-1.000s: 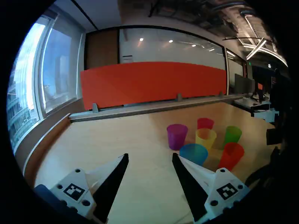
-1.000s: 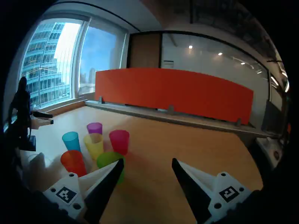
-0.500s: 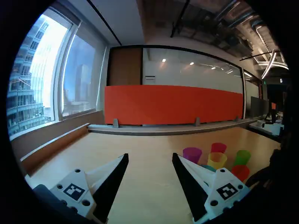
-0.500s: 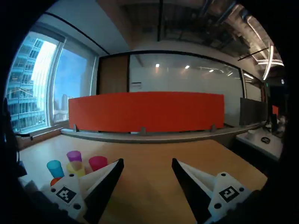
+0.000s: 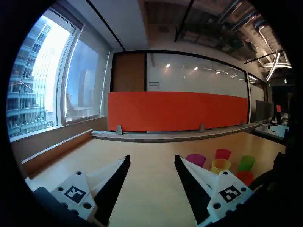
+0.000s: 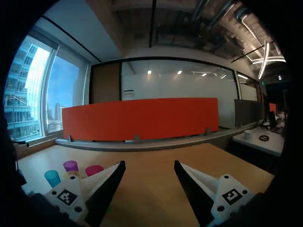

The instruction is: Pour water

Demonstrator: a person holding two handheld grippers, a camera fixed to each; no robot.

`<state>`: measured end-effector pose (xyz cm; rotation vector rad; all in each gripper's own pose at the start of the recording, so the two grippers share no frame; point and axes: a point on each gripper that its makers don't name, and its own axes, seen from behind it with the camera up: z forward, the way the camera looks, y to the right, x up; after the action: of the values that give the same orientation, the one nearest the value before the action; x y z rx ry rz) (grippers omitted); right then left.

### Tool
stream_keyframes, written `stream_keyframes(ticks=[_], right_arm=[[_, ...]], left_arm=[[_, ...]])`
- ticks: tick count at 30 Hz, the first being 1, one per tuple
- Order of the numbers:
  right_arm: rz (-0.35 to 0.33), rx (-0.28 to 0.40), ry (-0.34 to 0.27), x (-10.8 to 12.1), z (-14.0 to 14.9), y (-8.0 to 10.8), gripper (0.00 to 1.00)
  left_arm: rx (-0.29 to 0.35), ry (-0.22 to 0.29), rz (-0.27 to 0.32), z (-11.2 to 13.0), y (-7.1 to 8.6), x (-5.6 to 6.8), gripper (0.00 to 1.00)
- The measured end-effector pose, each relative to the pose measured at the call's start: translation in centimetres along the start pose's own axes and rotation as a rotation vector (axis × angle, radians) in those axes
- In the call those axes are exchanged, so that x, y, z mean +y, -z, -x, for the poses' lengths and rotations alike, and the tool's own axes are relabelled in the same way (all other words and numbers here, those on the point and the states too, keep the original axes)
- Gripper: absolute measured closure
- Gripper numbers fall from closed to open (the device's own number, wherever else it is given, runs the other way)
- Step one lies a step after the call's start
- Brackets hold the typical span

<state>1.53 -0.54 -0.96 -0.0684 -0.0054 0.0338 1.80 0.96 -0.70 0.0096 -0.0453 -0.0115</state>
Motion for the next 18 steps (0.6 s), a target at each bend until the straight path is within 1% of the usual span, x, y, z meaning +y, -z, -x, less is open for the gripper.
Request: stream_keyframes(ticks=[3,9,12,15,18], right_arm=[[0.012,0.005,-0.005,0.2,-0.1,0.0,0.01],[0.031,-0.013,0.002,0.2,0.1,-0.2,0.01],[0.034,-0.013,-0.005,0.2,-0.1,-0.2,0.01],[0.039,-0.01,-0.004,0.3,-0.2,0.0,0.01],[0.051,-0.016,0.008,0.8,-0.2,0.1,0.01]], left_arm=[[0.008,-0.012,0.0,-0.1,-0.1,0.3,0.14],[0.025,-0.027,0.003,-0.3,-0.2,0.7,0.14],[0.03,-0.047,0.003,0.0,-0.4,0.8,0.14],[0.032,-0.058,-0.01,0.4,-0.4,0.6,0.14],[0.04,-0.056,-0.016,0.8,-0.4,0.3,0.14]])
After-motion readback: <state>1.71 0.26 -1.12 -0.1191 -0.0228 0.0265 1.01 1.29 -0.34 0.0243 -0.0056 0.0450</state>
